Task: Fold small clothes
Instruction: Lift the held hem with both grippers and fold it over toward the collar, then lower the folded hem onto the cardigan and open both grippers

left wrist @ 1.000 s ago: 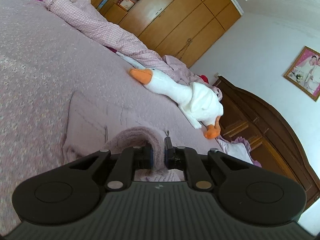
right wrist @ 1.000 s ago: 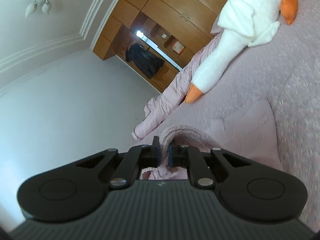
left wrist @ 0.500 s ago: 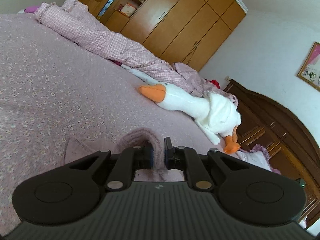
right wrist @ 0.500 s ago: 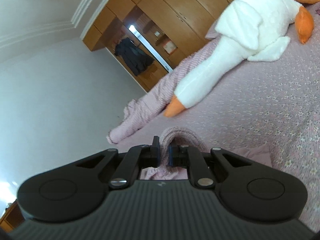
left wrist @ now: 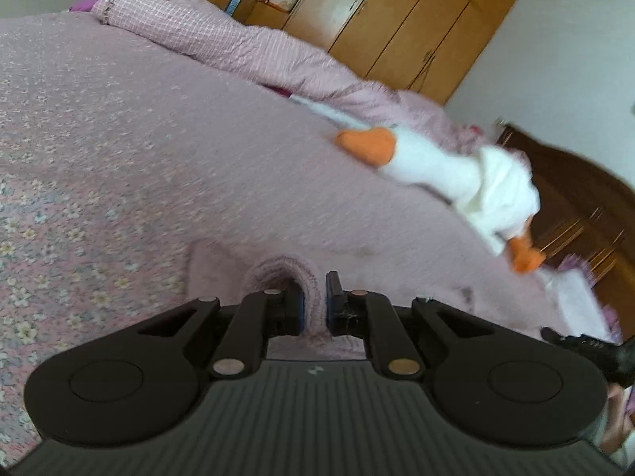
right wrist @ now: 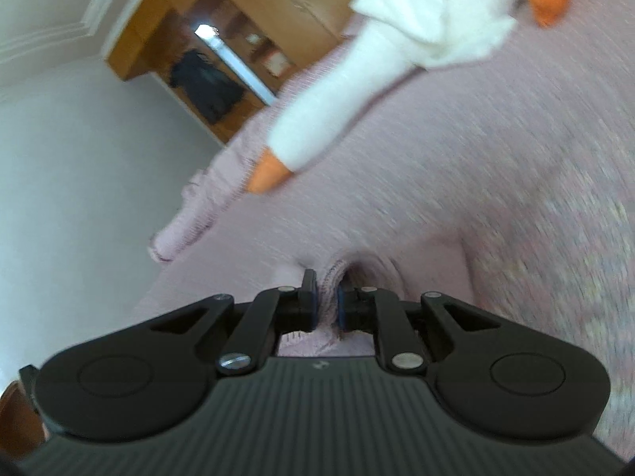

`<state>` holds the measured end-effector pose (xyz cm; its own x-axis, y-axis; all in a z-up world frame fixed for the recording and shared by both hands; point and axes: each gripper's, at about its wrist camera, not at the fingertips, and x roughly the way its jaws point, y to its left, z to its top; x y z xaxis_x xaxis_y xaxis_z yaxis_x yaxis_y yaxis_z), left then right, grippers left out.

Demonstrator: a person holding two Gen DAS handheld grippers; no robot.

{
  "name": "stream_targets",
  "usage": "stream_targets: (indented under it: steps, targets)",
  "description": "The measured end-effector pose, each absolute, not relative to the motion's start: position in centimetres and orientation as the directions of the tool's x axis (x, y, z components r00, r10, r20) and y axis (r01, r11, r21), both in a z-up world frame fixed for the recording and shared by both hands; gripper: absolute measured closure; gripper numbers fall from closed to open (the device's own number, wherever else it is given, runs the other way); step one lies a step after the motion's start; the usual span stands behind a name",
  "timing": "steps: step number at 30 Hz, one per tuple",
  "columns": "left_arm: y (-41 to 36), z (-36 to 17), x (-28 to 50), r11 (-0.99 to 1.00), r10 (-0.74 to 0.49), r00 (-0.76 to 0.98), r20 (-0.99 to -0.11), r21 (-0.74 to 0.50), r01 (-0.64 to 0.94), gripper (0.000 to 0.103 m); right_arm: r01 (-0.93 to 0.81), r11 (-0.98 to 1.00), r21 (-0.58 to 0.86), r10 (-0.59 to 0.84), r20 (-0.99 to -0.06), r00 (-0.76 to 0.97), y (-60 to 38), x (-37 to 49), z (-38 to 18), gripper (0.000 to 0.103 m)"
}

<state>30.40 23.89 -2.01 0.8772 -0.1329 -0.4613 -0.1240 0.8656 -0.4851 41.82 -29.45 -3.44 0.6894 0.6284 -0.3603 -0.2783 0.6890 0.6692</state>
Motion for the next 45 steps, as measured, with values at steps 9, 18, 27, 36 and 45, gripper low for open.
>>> stream_targets:
  steps: [9, 18, 27, 36, 45]
  targets:
    - [24.6, -1.8, 26.1, 0.867, -0.086, 0.882, -0.463, -0.471, -0.163, 0.041, -0.3, 0.733, 0.61, 0.613, -0.402, 0.68, -30.5, 37.2, -2.0, 0.065]
    - [16.3, -0.4, 23.9, 0.987, -0.068, 0.849, -0.524, -0.16, -0.02, 0.053, -0.423, 0.859, 0.289, 0.512, -0.487, 0.708, -24.8, 33.0, 0.5, 0.067]
    - [15.8, -1.5, 30.8, 0.994, -0.001, 0.77, -0.638, -0.085, -0.069, 0.056, -0.427, 0.882, 0.2, 0.46, -0.559, 0.689, -20.6, 36.8, -0.6, 0.077]
    - [18.8, 0.2, 36.5, 0.983, 0.091, 0.797, -0.597, -0.076, -0.169, 0.056, -0.316, 0.919, 0.235, 0.393, -0.501, 0.771, -21.0, 42.9, 0.0, 0.075]
    - [17.7, 1.8, 31.8, 0.985, 0.072, 0.789, -0.61, -0.083, -0.153, 0.055, -0.323, 0.923, 0.208, 0.384, -0.51, 0.77, -24.2, 38.3, 2.4, 0.075]
